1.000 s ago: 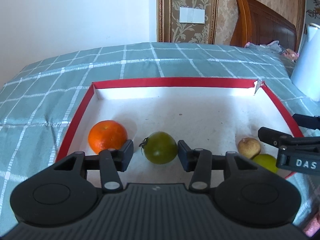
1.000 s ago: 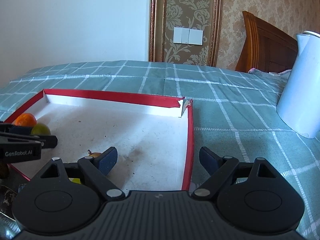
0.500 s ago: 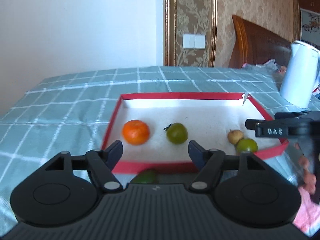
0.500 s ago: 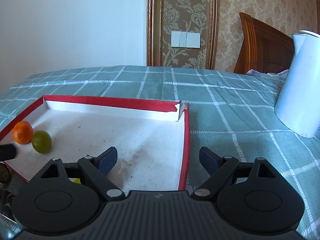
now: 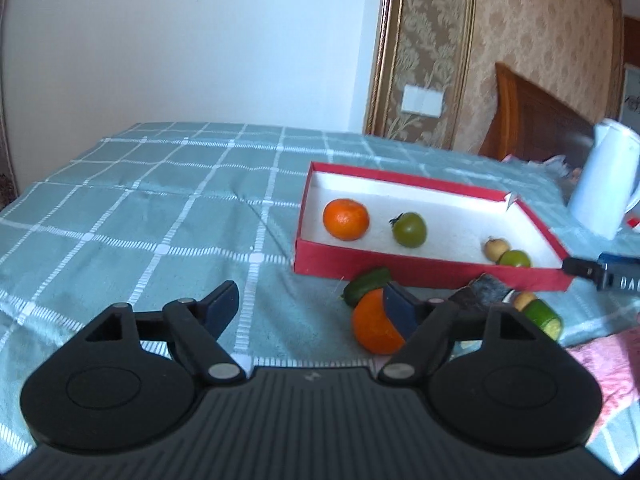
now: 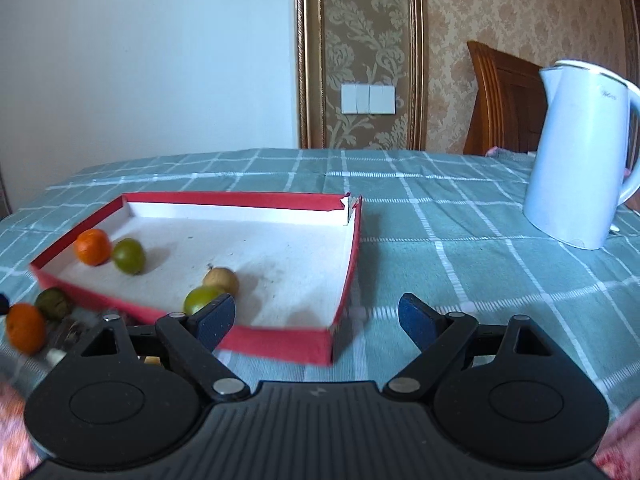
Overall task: Organize fruits
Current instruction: 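Withdraw the left gripper from the tray toward the remaining produce, then grasp the green cucumber piece with the right gripper and lift it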
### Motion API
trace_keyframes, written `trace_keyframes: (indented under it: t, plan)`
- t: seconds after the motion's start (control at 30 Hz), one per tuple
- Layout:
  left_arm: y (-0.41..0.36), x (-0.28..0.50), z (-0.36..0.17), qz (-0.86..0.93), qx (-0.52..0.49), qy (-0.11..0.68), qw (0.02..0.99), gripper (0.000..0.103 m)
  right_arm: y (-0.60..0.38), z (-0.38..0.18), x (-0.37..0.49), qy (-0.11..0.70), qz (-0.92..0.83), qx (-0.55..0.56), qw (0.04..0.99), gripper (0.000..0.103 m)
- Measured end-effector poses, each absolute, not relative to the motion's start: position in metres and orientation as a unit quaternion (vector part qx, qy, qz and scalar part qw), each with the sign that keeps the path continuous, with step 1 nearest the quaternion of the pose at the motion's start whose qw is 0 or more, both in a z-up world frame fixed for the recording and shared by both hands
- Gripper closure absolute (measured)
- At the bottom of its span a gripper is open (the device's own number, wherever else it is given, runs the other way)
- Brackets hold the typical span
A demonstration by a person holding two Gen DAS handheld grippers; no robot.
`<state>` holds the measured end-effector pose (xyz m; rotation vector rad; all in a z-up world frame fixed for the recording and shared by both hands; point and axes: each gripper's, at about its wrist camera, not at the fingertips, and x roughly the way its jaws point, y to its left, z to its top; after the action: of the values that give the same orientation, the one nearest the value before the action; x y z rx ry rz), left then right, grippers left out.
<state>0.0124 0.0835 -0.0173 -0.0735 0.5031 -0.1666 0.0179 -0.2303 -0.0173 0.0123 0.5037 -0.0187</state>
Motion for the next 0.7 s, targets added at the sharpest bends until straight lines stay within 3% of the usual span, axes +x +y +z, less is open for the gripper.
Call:
trace_keyframes:
  t: [0.3, 0.7]
  plan:
    - [0.083, 0.001, -0.027, -0.099, -0.012, 0.259, 0.961, 0.02, -0.213, -0.018, -0.007, 0.207, 0.029, -0.03, 0.977, 0.014]
    - [0.075, 0.009, -0.047, -0.107, 0.016, 0.294, 0.949, 0.014, -0.199, -0.026, -0.01, 0.229, 0.081, -0.022, 0.97, 0.014]
